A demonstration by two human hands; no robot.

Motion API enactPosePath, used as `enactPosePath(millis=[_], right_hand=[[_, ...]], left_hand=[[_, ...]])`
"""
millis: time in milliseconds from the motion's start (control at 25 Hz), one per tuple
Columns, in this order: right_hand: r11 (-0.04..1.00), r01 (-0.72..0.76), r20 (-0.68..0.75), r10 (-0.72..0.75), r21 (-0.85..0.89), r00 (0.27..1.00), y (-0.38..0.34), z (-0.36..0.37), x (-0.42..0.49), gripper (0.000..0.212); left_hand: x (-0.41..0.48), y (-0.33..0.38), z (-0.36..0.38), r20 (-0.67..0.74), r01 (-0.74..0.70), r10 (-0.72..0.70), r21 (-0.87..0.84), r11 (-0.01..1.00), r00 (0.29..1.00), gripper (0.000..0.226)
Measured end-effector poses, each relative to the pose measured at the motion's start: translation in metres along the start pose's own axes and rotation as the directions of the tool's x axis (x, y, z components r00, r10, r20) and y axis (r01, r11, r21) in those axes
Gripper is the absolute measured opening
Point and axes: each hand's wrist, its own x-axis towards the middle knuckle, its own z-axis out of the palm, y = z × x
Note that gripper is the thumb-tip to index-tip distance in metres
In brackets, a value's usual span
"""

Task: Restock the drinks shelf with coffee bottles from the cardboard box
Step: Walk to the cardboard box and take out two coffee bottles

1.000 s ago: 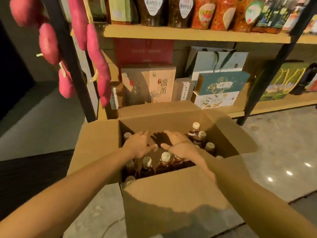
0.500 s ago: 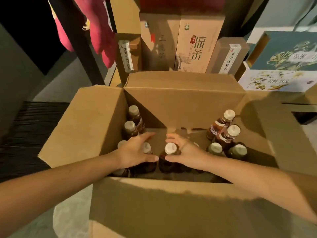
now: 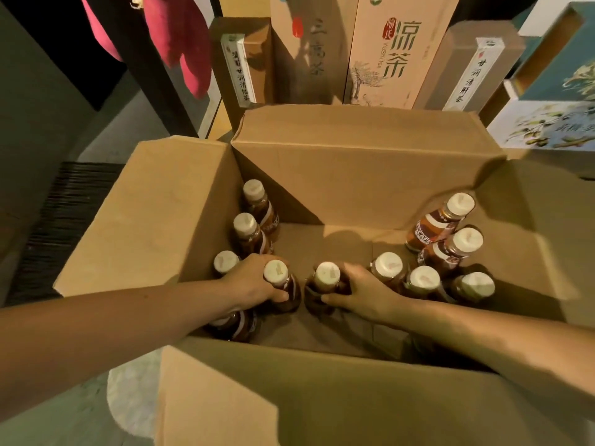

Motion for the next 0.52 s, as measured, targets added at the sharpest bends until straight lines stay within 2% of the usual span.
enactPosePath(millis=[240, 360, 520], right_hand=[[0.998, -0.021, -0.036, 0.023, 0.054, 0.999, 0.004, 0.011, 0.004, 0.039], [0.997, -0.017, -0.083, 0.024, 0.076, 0.996, 0.004, 0.014, 0.005, 0.031], [0.993, -0.042, -0.072, 0.050, 0.112, 0.996, -0.010, 0.014, 0.001, 0.020]], left_hand=[[0.006, -0.005, 0.005, -0.044, 0.011, -0.005, 0.125, 0.992, 0.999, 0.058], [0.005, -0.004, 0.004, -0.028, -0.005, 0.007, 0.051, 0.999, 1.000, 0.049], [-0.001, -0.003, -0.003, 0.007, -0.067, 0.068, -0.056, 0.996, 0.998, 0.042]])
